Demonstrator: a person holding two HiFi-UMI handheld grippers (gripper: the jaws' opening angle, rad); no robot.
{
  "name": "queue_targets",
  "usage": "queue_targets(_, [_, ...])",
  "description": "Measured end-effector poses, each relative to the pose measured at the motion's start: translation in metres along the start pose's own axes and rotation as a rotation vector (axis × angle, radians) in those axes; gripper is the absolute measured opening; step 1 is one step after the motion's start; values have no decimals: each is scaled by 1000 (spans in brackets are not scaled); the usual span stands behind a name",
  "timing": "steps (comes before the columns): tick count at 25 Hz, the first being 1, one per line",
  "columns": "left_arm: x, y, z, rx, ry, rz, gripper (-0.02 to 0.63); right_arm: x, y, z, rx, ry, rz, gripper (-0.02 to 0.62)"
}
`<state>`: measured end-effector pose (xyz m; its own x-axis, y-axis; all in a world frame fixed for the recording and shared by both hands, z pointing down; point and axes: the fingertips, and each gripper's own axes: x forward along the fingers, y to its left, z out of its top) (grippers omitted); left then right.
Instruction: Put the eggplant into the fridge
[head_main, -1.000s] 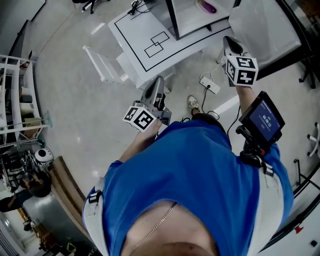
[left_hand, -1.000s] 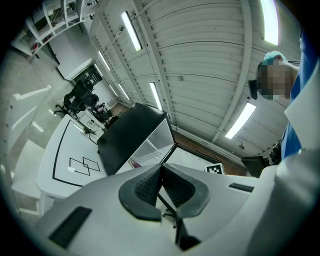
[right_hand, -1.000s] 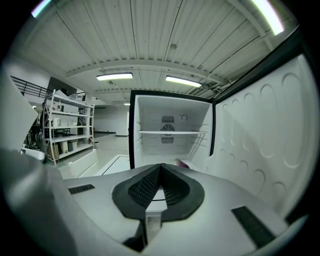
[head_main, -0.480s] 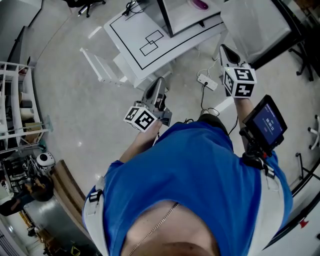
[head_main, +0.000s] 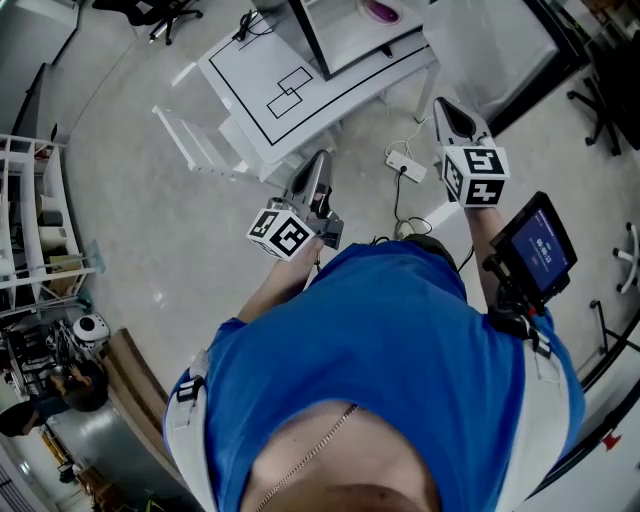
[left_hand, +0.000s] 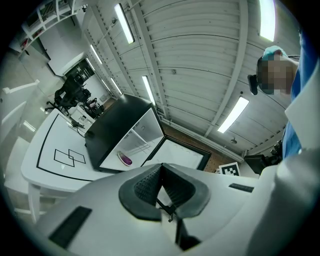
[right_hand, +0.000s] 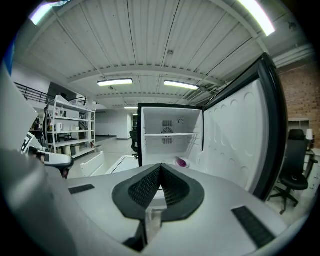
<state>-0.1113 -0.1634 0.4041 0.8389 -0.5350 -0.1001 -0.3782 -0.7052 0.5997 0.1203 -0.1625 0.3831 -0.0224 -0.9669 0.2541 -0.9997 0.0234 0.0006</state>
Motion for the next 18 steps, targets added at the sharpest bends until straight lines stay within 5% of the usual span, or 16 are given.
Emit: queue_targets(18, [48,4,-39,-3,38,-76,8,-21,-63,-23,32,-57,-119,4])
